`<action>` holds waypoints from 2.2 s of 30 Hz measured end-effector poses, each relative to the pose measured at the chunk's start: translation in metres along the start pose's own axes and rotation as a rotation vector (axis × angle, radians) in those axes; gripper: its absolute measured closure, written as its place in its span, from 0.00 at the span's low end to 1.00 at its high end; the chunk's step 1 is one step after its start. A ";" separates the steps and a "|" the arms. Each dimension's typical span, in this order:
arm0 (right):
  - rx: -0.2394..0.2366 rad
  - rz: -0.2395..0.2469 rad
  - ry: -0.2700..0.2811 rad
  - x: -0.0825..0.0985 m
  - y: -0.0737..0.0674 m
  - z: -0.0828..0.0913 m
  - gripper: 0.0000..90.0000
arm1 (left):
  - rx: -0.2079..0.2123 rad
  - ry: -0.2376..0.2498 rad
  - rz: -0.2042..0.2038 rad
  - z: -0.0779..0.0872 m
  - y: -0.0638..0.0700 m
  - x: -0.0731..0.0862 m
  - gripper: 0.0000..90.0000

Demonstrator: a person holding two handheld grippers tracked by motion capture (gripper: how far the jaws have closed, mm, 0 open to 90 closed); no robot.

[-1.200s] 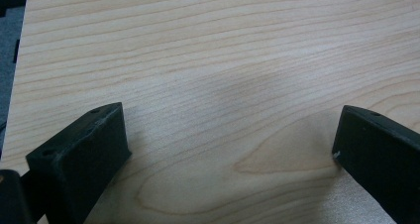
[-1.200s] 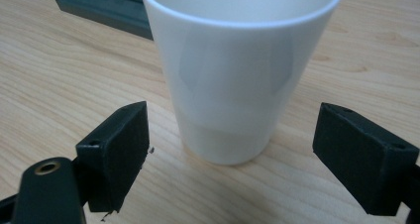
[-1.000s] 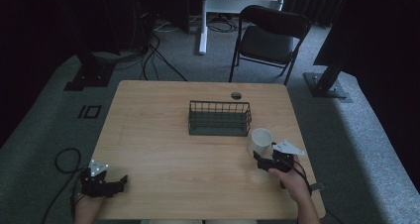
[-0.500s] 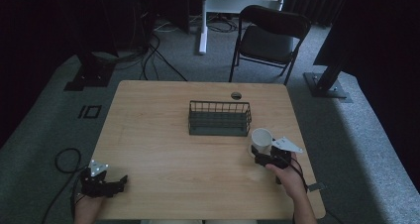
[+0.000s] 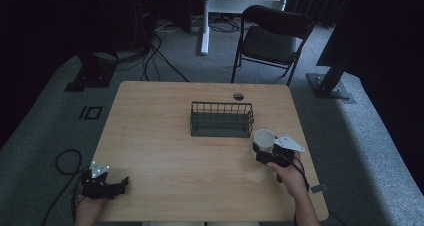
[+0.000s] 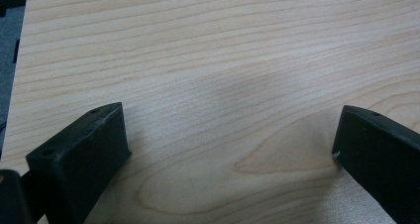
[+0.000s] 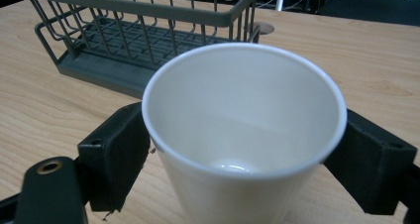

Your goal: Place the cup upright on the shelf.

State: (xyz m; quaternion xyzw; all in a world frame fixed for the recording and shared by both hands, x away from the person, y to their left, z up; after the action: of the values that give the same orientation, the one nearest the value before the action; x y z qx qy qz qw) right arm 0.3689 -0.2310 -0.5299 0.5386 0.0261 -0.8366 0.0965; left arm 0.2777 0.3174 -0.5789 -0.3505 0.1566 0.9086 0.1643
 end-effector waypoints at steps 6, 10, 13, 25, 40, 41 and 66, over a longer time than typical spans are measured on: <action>0.008 0.012 0.000 -0.002 -0.001 -0.001 0.21 | 0.000 0.000 0.000 0.000 0.000 0.000 0.01; 0.009 0.032 -0.009 -0.003 -0.001 0.000 0.22 | 0.000 0.000 0.000 0.000 0.000 0.000 0.01; -0.014 0.021 -0.016 -0.005 -0.001 0.002 0.22 | 0.000 0.000 0.000 0.000 0.000 0.000 0.01; -0.057 0.021 0.013 -0.031 -0.005 0.014 0.22 | 0.000 0.000 0.000 0.000 0.000 0.000 0.01; -0.065 0.019 0.088 -0.081 -0.004 0.024 0.22 | 0.000 0.000 0.000 0.000 0.000 0.000 0.01; -0.061 0.021 0.093 -0.084 -0.004 0.024 0.22 | 0.000 0.000 0.000 0.000 0.000 0.000 0.01; -0.102 0.035 0.112 -0.138 -0.032 0.000 0.22 | 0.000 0.000 0.000 0.000 0.000 0.000 0.01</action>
State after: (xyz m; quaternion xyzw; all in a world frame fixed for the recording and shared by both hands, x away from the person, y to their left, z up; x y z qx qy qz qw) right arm 0.4186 -0.1809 -0.4067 0.5791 0.0648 -0.8011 0.1368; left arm 0.2777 0.3174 -0.5789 -0.3506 0.1564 0.9086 0.1643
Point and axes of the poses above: each handheld gripper's, and its own axes: z roughly backward along the jaws, x roughly out of its underside, y roughly to its right, the point moved 4 cm from there along -z, roughly forward along the jaws, and after that the axes turned 14 degrees about x, right-handed, at the moved point
